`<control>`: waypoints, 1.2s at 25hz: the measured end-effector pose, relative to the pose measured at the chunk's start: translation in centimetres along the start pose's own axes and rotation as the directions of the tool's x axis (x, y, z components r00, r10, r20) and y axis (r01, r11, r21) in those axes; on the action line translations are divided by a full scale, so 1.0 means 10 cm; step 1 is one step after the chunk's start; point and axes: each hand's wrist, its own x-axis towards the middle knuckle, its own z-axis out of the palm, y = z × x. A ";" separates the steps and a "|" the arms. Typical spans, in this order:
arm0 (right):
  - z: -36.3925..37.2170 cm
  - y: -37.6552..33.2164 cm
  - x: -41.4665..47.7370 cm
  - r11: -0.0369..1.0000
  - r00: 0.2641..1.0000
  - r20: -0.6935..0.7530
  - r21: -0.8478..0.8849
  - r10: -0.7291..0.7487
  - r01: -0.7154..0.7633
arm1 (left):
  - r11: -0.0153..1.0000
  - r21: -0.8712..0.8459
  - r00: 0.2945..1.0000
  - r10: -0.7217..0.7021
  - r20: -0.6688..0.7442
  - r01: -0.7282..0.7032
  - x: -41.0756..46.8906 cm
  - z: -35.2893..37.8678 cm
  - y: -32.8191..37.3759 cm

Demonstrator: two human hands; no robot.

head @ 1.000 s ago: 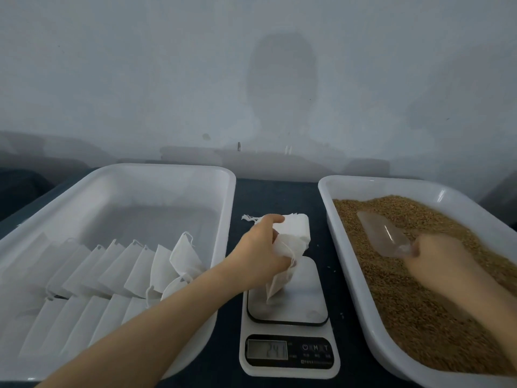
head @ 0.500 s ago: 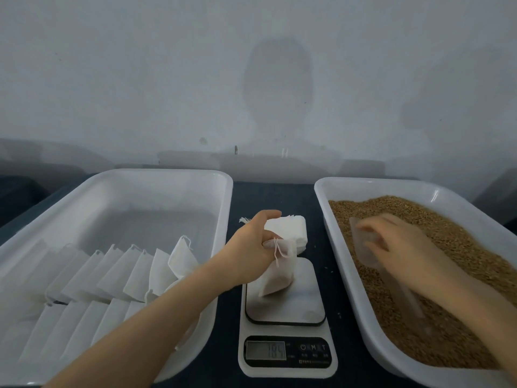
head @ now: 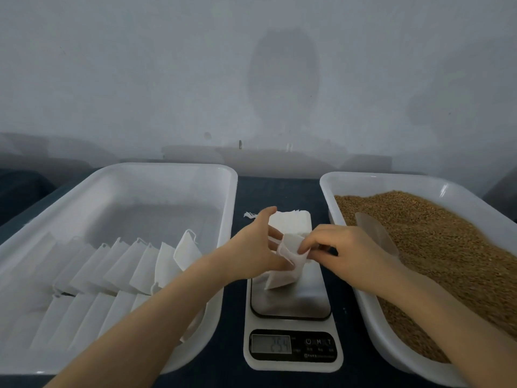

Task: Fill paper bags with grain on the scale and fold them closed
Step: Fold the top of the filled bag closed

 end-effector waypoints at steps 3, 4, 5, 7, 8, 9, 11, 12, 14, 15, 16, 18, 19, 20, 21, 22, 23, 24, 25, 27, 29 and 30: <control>0.05 -0.02 -0.04 0.995 0.993 -0.084 0.050 0.085 -0.081 | 0.998 0.059 0.999 -0.017 -0.036 0.019 0.00 -0.01 -0.01; 0.06 -0.02 -0.05 0.993 0.990 -0.092 0.060 0.103 -0.098 | 0.996 0.090 0.999 -0.019 -0.026 0.022 -0.01 -0.01 -0.01; 0.06 -0.02 -0.05 0.992 0.989 -0.092 0.072 0.112 -0.106 | 0.992 0.122 1.000 -0.019 -0.018 0.021 -0.02 -0.01 -0.01; 0.05 -0.01 -0.06 0.990 0.988 -0.094 0.079 0.124 -0.117 | 0.984 0.177 1.000 -0.012 -0.023 0.016 -0.02 -0.01 -0.01; 0.04 0.00 -0.06 0.989 0.986 -0.099 0.078 0.135 -0.128 | 0.979 0.203 0.999 -0.008 -0.038 0.016 -0.02 -0.01 0.00; 0.03 0.01 -0.06 0.987 0.983 -0.109 0.078 0.147 -0.139 | 0.974 0.226 0.998 -0.004 -0.059 0.017 -0.03 -0.02 0.00; 0.02 0.02 -0.06 0.986 0.978 -0.136 0.080 0.158 -0.148 | 0.971 0.237 0.995 0.001 -0.102 0.023 -0.03 -0.04 0.01; 0.01 0.01 -0.07 0.986 0.976 -0.150 0.079 0.155 -0.145 | 0.974 0.225 0.994 0.002 -0.113 0.024 -0.04 -0.06 0.02; 0.01 0.00 -0.07 0.988 0.973 -0.180 0.081 0.141 -0.128 | 0.981 0.195 0.993 0.000 -0.119 0.023 -0.04 -0.08 0.01; 0.00 0.00 -0.07 0.989 0.973 -0.186 0.082 0.139 -0.125 | 0.982 0.188 0.993 -0.002 -0.117 0.024 -0.05 -0.09 0.01; 0.00 0.00 -0.07 0.988 0.974 -0.176 0.079 0.143 -0.130 | 0.981 0.193 0.994 -0.003 -0.109 0.024 -0.05 -0.09 0.00; 0.00 0.00 -0.08 0.985 0.979 -0.116 0.064 0.166 -0.159 | 0.970 0.243 0.997 -0.004 -0.075 0.022 -0.05 -0.07 -0.02; 0.00 0.01 -0.08 0.983 0.981 -0.086 0.059 0.176 -0.171 | 0.961 0.274 0.998 -0.003 -0.061 0.020 -0.05 -0.07 -0.03; 0.01 0.01 -0.09 0.982 0.981 -0.068 0.060 0.184 -0.180 | 0.956 0.294 0.998 -0.003 -0.055 0.019 -0.05 -0.06 -0.04; 0.01 0.02 -0.09 0.980 0.980 -0.061 0.065 0.192 -0.188 | 0.953 0.303 0.999 -0.003 -0.054 0.019 -0.05 -0.06 -0.04; 0.01 0.02 -0.09 0.979 0.979 -0.059 0.069 0.197 -0.193 | 0.952 0.306 0.998 -0.002 -0.056 0.019 -0.05 -0.06 -0.04; 0.01 0.02 -0.09 0.978 0.978 -0.060 0.070 0.199 -0.195 | 0.951 0.308 0.998 0.000 -0.060 0.018 -0.04 -0.06 -0.04; 0.01 0.03 -0.09 0.979 0.978 -0.063 0.066 0.199 -0.195 | 0.950 0.311 0.998 0.002 -0.064 0.018 -0.04 -0.07 -0.04; 0.01 0.03 -0.09 0.979 0.978 -0.068 0.061 0.199 -0.195 | 0.949 0.314 0.998 0.003 -0.065 0.018 -0.04 -0.07 -0.05; 0.02 0.04 -0.09 0.980 0.978 -0.076 0.056 0.194 -0.190 | 0.947 0.320 0.998 0.002 -0.064 0.018 -0.04 -0.06 -0.05; 0.02 0.05 -0.09 0.981 0.979 -0.080 0.063 0.188 -0.184 | 0.947 0.321 0.998 0.004 -0.063 0.016 -0.04 -0.06 -0.04; 0.02 0.05 -0.09 0.981 0.979 -0.082 0.067 0.187 -0.182 | 0.949 0.314 0.998 0.003 -0.063 0.017 -0.04 -0.06 -0.03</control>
